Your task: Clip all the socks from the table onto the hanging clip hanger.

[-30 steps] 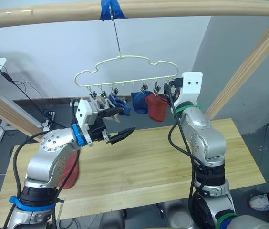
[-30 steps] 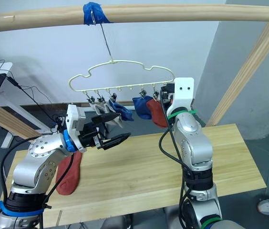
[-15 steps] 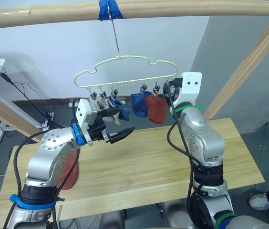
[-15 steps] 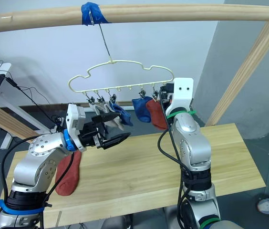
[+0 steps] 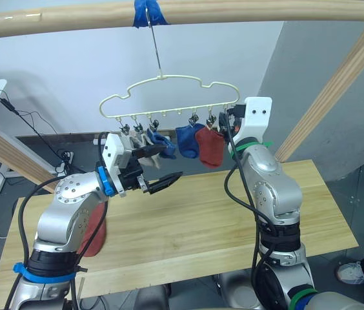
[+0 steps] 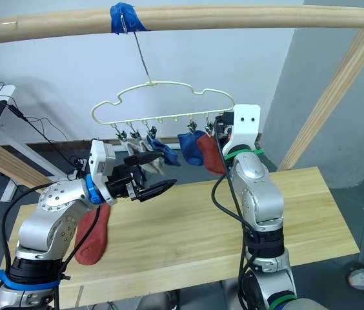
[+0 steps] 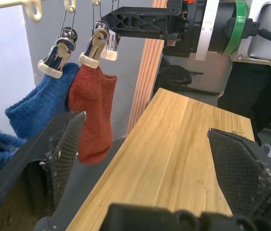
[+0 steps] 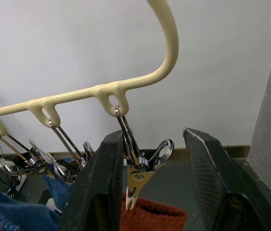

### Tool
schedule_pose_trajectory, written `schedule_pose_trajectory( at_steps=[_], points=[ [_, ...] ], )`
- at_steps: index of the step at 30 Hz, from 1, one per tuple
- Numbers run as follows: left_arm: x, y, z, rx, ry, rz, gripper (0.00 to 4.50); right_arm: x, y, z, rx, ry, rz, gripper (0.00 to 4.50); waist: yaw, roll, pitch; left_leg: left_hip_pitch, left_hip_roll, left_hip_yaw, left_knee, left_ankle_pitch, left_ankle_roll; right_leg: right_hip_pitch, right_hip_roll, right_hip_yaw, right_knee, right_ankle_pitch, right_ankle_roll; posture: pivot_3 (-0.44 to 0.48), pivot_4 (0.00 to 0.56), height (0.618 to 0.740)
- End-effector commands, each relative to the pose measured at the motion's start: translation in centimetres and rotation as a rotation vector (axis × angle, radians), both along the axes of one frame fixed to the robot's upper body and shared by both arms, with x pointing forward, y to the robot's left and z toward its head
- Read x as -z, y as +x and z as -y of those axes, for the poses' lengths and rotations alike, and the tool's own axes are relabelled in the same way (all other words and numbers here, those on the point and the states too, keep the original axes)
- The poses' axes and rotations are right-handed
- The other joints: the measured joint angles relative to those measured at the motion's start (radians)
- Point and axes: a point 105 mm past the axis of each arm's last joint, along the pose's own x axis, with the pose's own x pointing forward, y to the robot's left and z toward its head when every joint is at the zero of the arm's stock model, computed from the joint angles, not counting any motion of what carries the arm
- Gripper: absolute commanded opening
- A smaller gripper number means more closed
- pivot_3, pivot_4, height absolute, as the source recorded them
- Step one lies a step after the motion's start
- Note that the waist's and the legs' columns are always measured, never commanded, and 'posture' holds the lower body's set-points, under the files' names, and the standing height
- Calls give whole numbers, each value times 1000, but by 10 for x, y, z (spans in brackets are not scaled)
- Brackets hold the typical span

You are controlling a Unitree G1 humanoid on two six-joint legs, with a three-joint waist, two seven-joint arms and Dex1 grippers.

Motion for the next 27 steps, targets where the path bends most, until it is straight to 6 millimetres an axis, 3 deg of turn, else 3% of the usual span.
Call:
schedule_pose_trajectory(
  at_steps=[1, 7, 12, 16, 21, 27],
  points=[
    [-8, -2, 0, 6, 7, 42, 4500, -19, -4, -4, -14, 26, 74, 1600, 0, 0, 0, 0, 0, 0, 0, 0, 0, 0, 0, 0, 0, 0, 0, -251, 189, 740],
    [-8, -2, 0, 6, 8, 43, 4500, -20, -5, -4, -17, 30, 80, 50, 1, 0, 0, 0, 0, 0, 0, 0, 0, 0, 0, 0, 0, 0, 0, -251, 189, 740],
    [-4, -3, -2, -9, 3, 29, 4500, -21, -5, -4, -20, 29, 86, 21, 0, 0, 0, 0, 0, 0, 0, 0, 0, 0, 0, 0, 0, 0, 0, -254, 188, 740],
    [11, 0, -13, -143, -3, 24, 4500, -21, -6, -4, -23, 27, 89, 21, 0, 0, 0, 0, 0, 0, 0, 0, 0, 0, 0, 0, 0, 0, 0, -253, 188, 740],
    [50, 4, -57, -527, -89, -52, 4500, -21, -6, -6, -32, 25, 90, 21, 0, 0, -1, 0, 0, 0, 0, 0, 0, 0, -1, 1, 0, 0, 0, -238, 192, 740],
    [94, -7, -134, -1033, -179, -161, 4500, -20, -6, -8, -44, 19, 85, 21, 2, 0, -1, 0, 0, 0, 1, 0, 0, 0, -2, 0, 1, 0, 0, -232, 196, 740]
  ],
)
